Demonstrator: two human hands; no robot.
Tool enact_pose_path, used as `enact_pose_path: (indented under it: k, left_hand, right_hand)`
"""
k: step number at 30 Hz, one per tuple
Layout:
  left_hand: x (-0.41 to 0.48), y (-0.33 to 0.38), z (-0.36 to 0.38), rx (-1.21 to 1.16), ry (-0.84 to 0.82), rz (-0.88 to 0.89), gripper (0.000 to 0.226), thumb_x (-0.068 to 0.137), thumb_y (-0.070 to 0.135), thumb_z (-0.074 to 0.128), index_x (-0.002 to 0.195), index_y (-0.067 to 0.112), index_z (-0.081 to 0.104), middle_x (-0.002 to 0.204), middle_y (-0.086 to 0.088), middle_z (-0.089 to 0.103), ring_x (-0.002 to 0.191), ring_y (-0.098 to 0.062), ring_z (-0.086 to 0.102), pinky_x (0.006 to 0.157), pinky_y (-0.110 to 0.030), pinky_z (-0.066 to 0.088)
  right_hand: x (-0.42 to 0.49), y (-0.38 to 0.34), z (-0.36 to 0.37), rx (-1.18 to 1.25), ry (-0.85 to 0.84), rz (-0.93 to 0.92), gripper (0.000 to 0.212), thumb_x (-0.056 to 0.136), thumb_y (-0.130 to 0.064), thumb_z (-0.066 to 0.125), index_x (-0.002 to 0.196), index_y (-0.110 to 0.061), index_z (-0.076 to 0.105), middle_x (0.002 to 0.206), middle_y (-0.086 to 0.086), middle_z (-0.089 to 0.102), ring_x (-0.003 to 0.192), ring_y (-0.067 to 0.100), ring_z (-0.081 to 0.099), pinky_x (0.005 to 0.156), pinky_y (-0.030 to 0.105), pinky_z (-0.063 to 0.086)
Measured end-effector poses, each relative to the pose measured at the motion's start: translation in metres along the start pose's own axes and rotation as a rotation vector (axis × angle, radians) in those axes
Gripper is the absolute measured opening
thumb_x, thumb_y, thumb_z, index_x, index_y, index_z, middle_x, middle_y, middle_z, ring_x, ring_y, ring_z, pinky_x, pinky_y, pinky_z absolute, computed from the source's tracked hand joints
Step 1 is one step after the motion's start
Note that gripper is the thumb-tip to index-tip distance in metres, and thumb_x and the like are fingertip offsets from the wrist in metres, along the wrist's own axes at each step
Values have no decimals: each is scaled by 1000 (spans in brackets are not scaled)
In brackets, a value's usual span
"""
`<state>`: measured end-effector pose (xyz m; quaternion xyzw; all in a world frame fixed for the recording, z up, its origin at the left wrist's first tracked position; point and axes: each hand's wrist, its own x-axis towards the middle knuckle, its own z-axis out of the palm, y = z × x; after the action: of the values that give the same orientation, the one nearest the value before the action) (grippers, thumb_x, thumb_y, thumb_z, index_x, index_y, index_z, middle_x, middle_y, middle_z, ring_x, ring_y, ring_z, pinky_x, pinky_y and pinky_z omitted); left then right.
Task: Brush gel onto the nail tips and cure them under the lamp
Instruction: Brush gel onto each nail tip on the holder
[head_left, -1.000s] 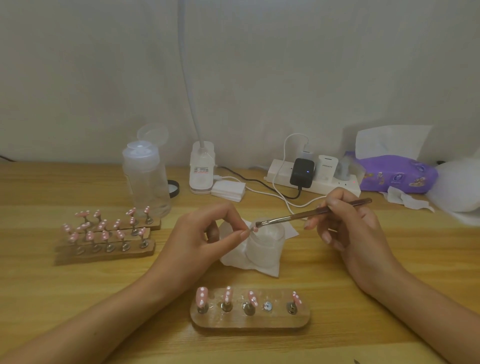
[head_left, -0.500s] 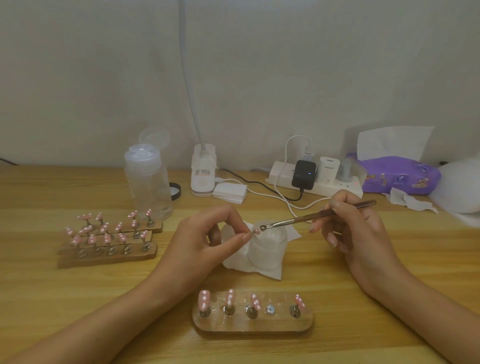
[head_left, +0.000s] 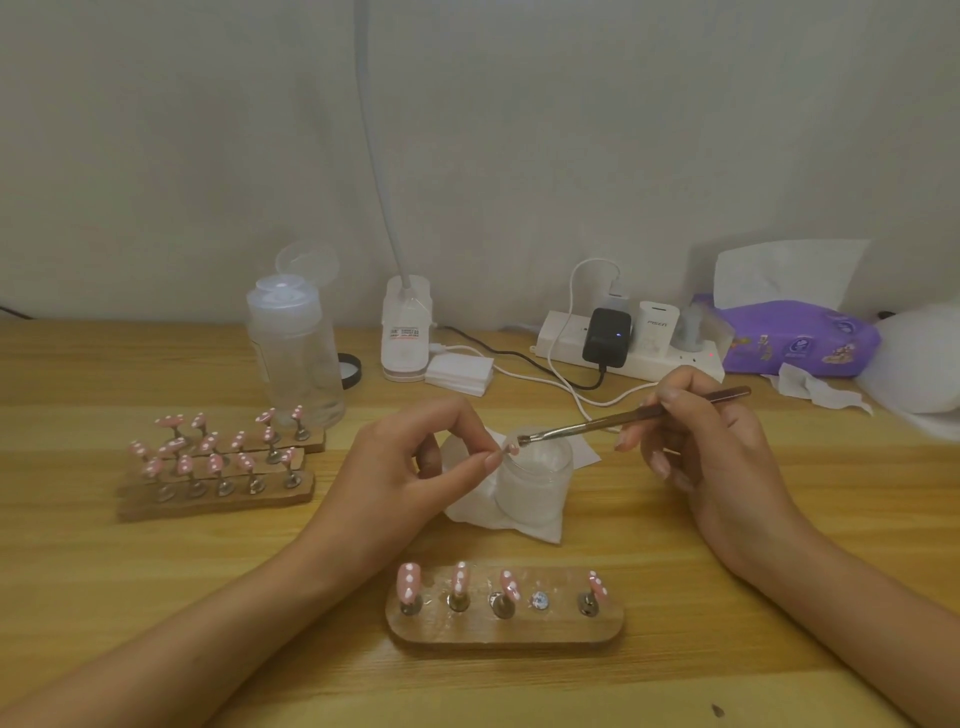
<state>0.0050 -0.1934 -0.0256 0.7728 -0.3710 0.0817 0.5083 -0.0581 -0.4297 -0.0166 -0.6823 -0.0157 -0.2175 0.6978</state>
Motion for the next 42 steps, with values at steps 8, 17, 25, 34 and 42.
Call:
enact_pose_path:
  k: [8,17,25,34,42]
  left_hand:
    - [1,0,-1,23,-4,0,8,86,19,72,80,22,68,68,32,58,57,-1,47,61,-4,39]
    - [0,-1,0,16,-8,-1,8,86,21,72,80,22,67,68,31,58,55,0,45,59,-5,38]
    - [1,-1,0,16,5,27,13,83,32,68,80,20,68,65,33,56,55,0,45,58,-4,37]
    - [0,-1,1,5,4,4,13,83,34,68,81,22,68,69,32,58,59,1,49,59,-5,39]
    - [0,0,1,11,2,3,9,85,27,71,80,19,68,62,32,55,54,0,45,58,-5,38]
  right_hand:
    - [0,0,0,-3,2,4,34,99,-20,50,67,-29,60,69,12,71,45,10,47,39,17,31]
    - [0,0,1,1,-2,0,33,98,-21,51,68,-28,61,69,13,71,45,12,48,40,19,31]
    - [1,2,1,-10,11,15,34,101,-17,48,69,-26,60,69,12,71,45,11,47,41,20,30]
    - [1,3,-1,-2,7,2,34,100,-19,48,69,-27,61,69,13,71,44,12,47,39,18,31]
    - [0,4,0,-31,0,7,35,101,-15,46,71,-26,60,68,13,71,43,11,46,41,21,29]
